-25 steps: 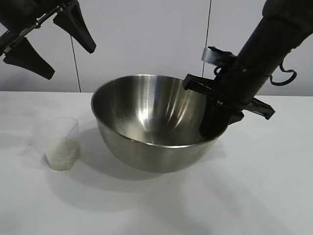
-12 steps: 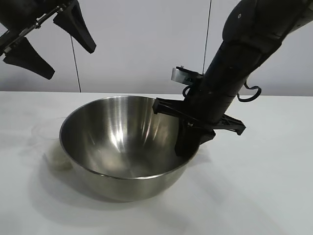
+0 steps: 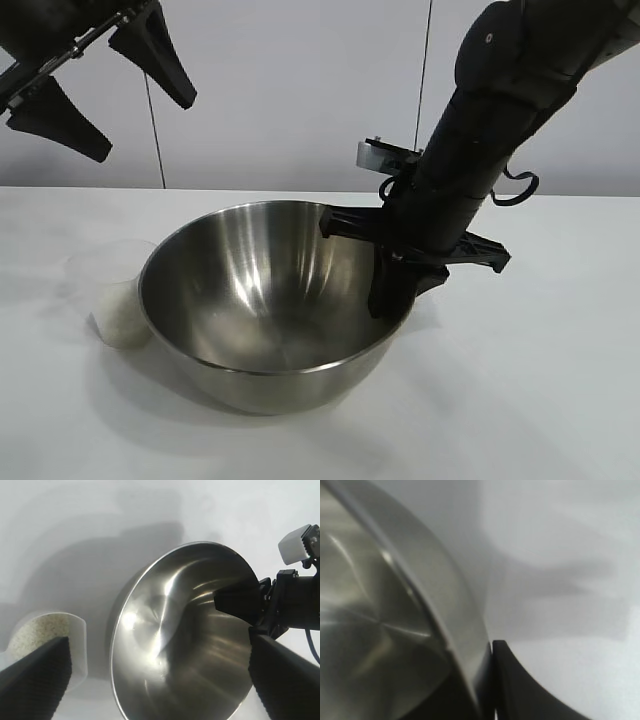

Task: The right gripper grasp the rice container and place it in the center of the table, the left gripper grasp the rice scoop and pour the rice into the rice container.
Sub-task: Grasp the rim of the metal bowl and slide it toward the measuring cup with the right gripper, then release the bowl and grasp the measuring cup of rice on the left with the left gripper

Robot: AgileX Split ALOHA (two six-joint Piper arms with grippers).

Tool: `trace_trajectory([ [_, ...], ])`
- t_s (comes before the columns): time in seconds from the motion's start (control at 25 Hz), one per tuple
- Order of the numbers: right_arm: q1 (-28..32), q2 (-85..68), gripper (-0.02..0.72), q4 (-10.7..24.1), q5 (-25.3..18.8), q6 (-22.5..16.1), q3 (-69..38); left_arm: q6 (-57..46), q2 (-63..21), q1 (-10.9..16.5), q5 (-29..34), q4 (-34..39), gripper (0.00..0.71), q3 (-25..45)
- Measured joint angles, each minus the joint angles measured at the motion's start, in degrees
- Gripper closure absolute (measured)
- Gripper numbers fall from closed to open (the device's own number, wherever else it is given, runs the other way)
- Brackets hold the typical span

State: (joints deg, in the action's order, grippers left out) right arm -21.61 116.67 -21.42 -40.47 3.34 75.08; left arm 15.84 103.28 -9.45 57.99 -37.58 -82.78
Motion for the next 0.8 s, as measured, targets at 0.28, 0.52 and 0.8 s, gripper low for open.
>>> trace_trajectory([
  [0.28,0.0,0.0,0.346,-0.46,-0.08,-0.05,0.4,0.0,0.0,0.0,0.0,0.0,0.016,0.0],
  [0.52,0.05,-3.3,0.031,2.44,-3.08,-1.37,0.68,0.0,0.0,0.0,0.0,0.0,0.016,0.0],
  [0.8,5.48,-9.3,0.01,12.17,-17.1,-5.74,12.79,0.0,0.0,0.0,0.0,0.0,0.015,0.0],
])
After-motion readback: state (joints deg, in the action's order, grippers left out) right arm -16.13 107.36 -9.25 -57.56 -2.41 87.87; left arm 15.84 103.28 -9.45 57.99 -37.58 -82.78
